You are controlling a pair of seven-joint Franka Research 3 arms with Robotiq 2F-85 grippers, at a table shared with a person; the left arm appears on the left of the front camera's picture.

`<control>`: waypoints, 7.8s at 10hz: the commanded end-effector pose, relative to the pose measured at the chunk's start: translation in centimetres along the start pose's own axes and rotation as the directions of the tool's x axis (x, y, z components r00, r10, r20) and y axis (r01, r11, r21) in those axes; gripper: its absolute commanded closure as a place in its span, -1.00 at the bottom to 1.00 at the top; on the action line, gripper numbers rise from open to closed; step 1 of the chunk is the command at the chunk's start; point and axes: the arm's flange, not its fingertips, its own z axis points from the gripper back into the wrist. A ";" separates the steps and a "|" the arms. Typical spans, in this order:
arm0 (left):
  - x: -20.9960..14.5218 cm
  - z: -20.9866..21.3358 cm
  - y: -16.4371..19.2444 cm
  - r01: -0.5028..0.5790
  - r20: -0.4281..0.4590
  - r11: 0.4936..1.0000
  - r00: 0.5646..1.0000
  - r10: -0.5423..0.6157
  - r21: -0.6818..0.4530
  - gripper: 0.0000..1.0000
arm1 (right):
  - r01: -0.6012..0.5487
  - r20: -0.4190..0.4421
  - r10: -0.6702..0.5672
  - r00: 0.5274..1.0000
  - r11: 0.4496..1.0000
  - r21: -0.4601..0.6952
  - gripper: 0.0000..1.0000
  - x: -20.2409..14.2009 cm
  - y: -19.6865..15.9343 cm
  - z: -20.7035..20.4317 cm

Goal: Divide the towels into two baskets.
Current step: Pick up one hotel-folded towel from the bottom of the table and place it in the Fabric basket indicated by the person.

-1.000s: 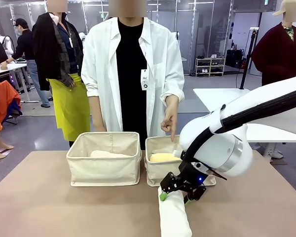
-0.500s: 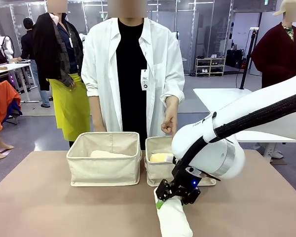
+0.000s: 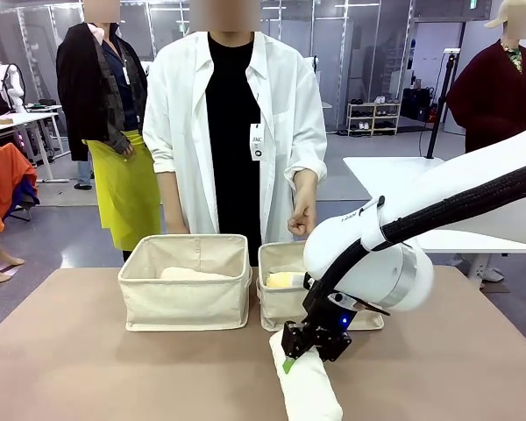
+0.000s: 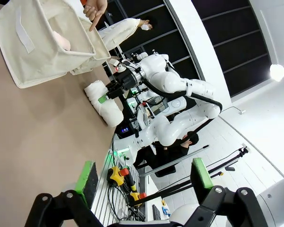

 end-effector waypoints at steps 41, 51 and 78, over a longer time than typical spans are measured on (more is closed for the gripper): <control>-0.4 0.1 -0.1 0.005 0.001 1.000 1.000 -0.005 0.001 -1.00 | -0.952 -0.562 0.785 0.261 0.114 -0.282 -1.00 20.2 6.0 10.2; -0.4 0.1 -0.1 0.005 0.001 1.000 1.000 -0.005 0.001 -1.00 | -0.937 -0.557 0.769 0.313 0.153 -0.315 -1.00 19.0 6.5 12.5; -0.4 0.1 -0.1 0.005 0.001 1.000 1.000 -0.005 0.001 -1.00 | -0.277 0.435 -0.102 0.895 0.636 0.720 -1.00 -14.7 -37.3 22.7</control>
